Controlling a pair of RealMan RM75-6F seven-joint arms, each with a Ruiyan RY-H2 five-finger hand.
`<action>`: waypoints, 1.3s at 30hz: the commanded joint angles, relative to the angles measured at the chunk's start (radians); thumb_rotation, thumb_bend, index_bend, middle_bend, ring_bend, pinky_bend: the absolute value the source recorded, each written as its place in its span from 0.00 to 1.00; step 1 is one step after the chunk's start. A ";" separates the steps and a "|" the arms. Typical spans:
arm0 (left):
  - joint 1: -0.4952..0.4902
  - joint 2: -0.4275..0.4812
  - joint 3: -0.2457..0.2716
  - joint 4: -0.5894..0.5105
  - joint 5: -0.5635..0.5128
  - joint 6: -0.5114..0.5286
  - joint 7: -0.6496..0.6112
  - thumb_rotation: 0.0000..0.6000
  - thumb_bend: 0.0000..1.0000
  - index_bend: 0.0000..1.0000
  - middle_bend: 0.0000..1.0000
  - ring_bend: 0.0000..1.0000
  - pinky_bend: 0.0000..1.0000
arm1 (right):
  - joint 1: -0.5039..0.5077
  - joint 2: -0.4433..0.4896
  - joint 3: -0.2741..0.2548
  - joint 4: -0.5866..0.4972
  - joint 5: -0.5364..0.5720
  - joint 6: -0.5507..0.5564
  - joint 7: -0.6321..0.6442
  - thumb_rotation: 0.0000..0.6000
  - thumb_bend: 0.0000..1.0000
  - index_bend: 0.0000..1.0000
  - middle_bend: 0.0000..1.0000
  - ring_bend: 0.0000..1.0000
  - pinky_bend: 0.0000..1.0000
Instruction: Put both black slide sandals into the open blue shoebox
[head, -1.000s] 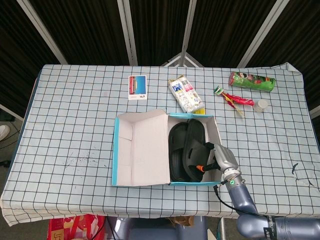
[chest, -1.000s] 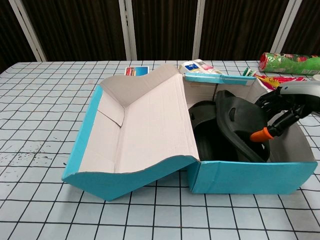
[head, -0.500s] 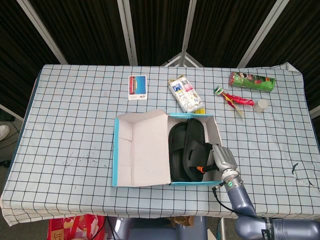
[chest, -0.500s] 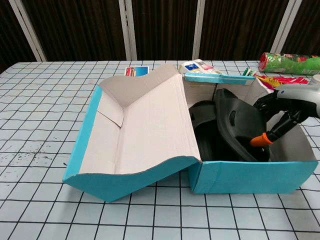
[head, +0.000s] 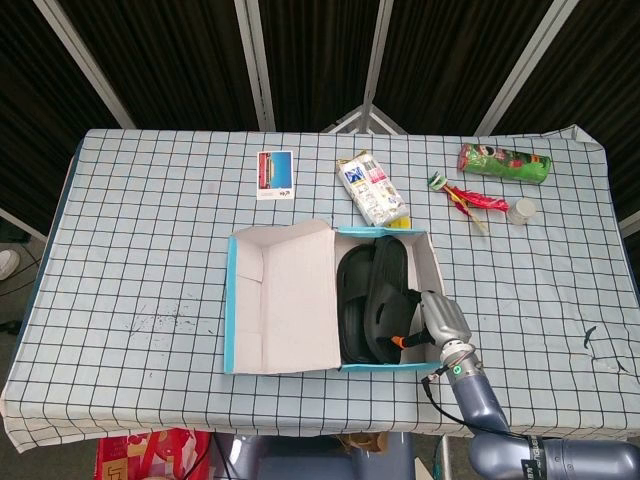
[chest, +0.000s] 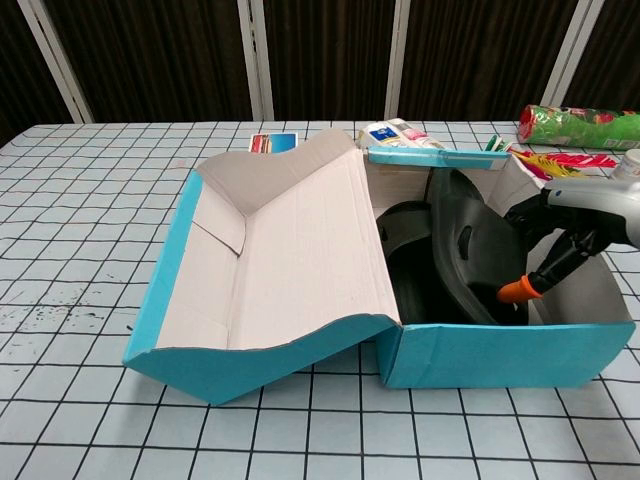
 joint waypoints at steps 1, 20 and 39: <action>0.000 0.000 0.000 0.000 0.000 0.000 0.000 1.00 0.37 0.08 0.00 0.00 0.10 | 0.002 0.009 -0.003 -0.007 -0.014 -0.003 -0.020 1.00 0.59 0.51 0.39 0.42 0.28; -0.001 0.000 0.001 0.000 0.001 -0.003 0.001 1.00 0.37 0.08 0.00 0.00 0.10 | 0.030 0.079 -0.002 -0.051 0.038 -0.106 -0.060 1.00 0.14 0.16 0.15 0.16 0.13; 0.001 0.005 0.002 -0.008 0.000 -0.004 -0.003 1.00 0.37 0.08 0.00 0.00 0.10 | 0.062 0.108 -0.004 -0.099 0.088 -0.069 -0.115 1.00 0.14 0.16 0.14 0.16 0.13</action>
